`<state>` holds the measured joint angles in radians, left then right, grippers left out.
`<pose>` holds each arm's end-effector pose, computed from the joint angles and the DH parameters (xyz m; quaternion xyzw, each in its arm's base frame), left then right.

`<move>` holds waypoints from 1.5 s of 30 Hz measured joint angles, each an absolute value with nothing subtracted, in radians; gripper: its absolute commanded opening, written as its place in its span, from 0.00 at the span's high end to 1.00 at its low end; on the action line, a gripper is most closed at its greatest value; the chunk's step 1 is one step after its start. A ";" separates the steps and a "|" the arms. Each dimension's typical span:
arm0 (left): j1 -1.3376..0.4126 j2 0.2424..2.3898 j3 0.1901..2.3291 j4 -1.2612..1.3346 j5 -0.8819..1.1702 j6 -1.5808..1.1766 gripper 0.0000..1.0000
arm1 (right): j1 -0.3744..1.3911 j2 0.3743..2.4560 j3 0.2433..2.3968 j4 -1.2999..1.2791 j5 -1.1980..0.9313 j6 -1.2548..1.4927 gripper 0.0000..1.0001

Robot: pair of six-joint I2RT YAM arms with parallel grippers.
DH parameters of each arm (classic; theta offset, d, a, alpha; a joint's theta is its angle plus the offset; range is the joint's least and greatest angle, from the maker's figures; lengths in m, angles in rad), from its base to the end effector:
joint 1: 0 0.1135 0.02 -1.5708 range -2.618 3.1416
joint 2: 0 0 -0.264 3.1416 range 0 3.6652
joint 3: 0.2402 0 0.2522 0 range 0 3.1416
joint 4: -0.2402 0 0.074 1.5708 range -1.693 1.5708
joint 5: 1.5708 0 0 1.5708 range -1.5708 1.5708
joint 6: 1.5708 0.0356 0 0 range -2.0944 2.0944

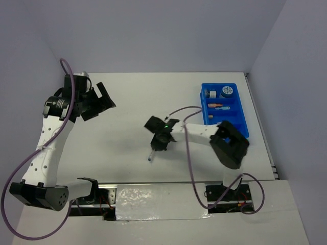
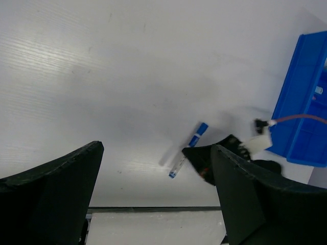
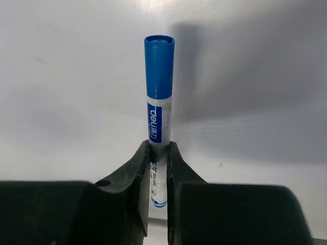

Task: Sort the stationery into containers
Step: Pick up the pen from the center of the board, then place the pen in the storage box.

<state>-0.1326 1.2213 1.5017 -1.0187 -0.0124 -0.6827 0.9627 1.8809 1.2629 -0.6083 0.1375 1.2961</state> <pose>0.2275 -0.0299 0.4132 -0.2508 0.8795 -0.1551 0.3734 0.2165 0.3024 0.1690 0.1747 0.9673 0.1257 0.1342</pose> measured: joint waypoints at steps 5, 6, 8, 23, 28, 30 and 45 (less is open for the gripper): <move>-0.145 1.214 1.384 -0.971 0.076 -0.680 0.01 | 0.732 1.447 1.060 -0.528 0.192 1.377 1.00; -0.146 1.214 1.375 -0.973 0.081 -0.679 0.01 | 0.683 1.362 1.054 -0.535 0.218 1.393 1.00; -0.146 1.214 1.375 -0.966 0.085 -0.675 0.01 | 0.557 1.175 1.041 -0.550 0.264 1.409 1.00; -0.142 1.264 1.411 -0.905 0.091 -0.650 0.01 | -0.184 1.027 0.727 -0.643 0.178 1.113 0.92; -0.141 1.269 1.410 -0.893 0.085 -0.651 0.01 | -0.191 1.099 0.729 -0.585 0.132 1.068 0.78; -0.141 1.269 1.409 -0.885 0.080 -0.654 0.01 | -0.191 1.112 0.730 -0.577 0.122 1.059 0.76; -0.136 1.332 1.438 -0.888 0.015 -0.601 0.01 | -0.213 1.150 0.913 -0.591 0.084 1.000 0.32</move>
